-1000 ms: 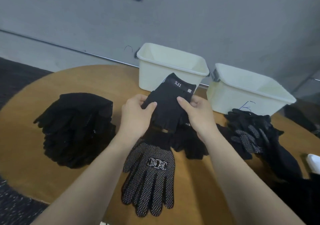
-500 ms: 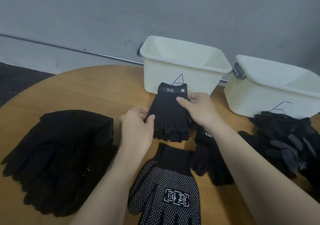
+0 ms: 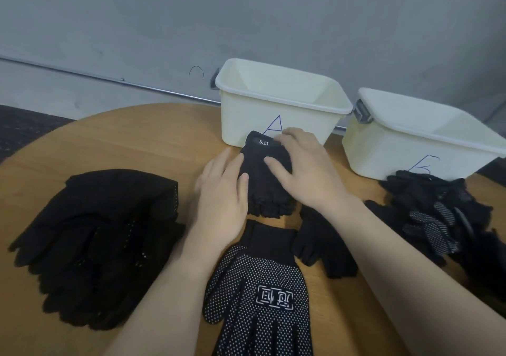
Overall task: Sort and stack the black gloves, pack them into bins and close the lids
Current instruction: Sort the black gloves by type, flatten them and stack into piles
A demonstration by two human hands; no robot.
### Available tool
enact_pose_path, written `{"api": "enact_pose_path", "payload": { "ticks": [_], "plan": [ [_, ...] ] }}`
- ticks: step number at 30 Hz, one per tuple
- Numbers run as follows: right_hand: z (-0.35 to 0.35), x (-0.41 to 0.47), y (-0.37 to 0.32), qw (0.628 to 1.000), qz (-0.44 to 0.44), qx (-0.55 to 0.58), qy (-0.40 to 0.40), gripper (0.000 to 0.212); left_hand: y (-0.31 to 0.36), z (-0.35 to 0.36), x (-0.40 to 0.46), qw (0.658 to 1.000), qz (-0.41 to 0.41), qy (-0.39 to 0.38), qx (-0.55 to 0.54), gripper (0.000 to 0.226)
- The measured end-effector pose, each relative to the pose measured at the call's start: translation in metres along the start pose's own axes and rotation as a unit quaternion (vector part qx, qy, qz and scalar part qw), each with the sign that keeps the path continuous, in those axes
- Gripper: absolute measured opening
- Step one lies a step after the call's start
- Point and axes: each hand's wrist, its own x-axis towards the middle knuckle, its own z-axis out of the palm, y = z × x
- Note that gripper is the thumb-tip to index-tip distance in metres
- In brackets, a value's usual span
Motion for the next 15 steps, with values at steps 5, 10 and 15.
{"api": "enact_pose_path", "payload": {
  "ticks": [5, 10, 15],
  "plan": [
    [0.007, -0.003, 0.004, 0.986, -0.019, -0.001, -0.164, 0.071, -0.003, 0.005, -0.004, 0.991, 0.022, -0.106, 0.077, 0.054],
    [0.022, -0.01, 0.016, 0.969, 0.001, 0.033, -0.243, 0.07, -0.003, 0.005, -0.011, 0.968, -0.008, -0.193, 0.157, 0.059],
    [0.031, -0.015, 0.016, 0.968, 0.002, 0.014, -0.249, 0.068, 0.001, 0.005, -0.01, 0.962, -0.02, -0.213, 0.167, 0.058]
  ]
}}
